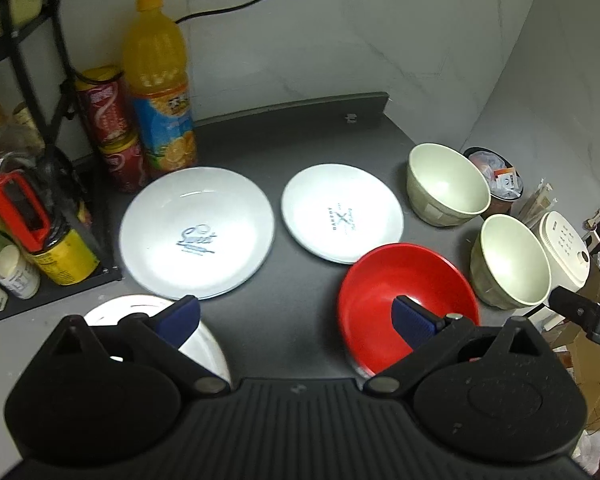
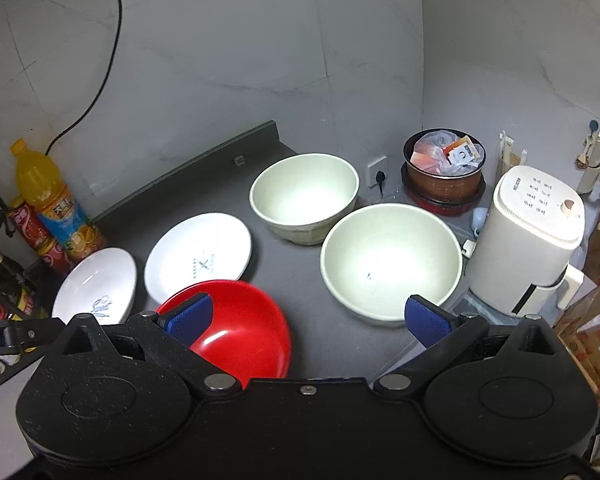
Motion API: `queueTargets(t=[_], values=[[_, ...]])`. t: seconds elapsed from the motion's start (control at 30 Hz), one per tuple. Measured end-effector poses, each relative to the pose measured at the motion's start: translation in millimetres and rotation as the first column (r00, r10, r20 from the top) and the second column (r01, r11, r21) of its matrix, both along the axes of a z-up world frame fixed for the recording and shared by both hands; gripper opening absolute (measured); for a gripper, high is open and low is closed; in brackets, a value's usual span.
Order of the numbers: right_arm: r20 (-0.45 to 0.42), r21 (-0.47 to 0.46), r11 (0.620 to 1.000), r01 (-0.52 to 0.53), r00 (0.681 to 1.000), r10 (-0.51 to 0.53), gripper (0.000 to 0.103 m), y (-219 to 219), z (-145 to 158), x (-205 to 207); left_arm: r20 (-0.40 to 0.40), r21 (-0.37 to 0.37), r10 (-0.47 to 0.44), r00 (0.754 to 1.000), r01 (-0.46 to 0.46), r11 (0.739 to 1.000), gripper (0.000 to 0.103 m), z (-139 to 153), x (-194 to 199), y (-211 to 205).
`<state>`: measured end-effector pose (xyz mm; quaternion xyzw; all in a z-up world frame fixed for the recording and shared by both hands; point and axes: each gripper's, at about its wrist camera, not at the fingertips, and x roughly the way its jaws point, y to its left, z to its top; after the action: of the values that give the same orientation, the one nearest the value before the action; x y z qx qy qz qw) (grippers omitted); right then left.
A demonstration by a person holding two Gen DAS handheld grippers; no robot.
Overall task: Organize plates and bowls
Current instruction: 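Grasp the rim of the larger cream bowl with the right tool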
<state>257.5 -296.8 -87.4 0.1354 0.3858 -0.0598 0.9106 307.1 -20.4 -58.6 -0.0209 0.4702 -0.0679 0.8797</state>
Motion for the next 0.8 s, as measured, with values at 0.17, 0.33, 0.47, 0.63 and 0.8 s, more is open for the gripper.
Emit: queueTargets(t=[0.17,0.33,0.47,0.63,0.8], values=[[-0.041,0.001,1.000,-0.010,0.999,0.010,0.100,-25.3,-12.4,17.8,-0.022,-0.016,-0.001,1.000,0.001,1.000,0.099,-9.6,13.2,-28.5],[-0.098,0.029,1.000,-0.011,0.995,0.014,0.089,-48.3,-29.8,32.8,-0.056,-0.049,0.004,0.998,-0.007,0.999,0.096,-20.5,26.1,-54.8],[-0.124,0.022,1.000,-0.011,0.992,0.014,0.083,-65.3,-39.3,42.0,-0.071,-0.052,0.008,0.997,-0.011,0.999,0.092,-26.1,37.0,-76.6],[-0.157,0.039,0.999,-0.021,0.987,0.027,0.074,-85.8,-48.2,51.8,-0.078,-0.060,0.006,0.997,-0.010,0.998,0.082,-30.7,49.5,-101.5],[-0.188,0.039,0.999,-0.032,0.981,0.039,0.073,-103.6,-57.3,60.1,-0.106,-0.071,-0.006,0.994,-0.002,0.997,0.072,-37.8,64.0,-126.8]])
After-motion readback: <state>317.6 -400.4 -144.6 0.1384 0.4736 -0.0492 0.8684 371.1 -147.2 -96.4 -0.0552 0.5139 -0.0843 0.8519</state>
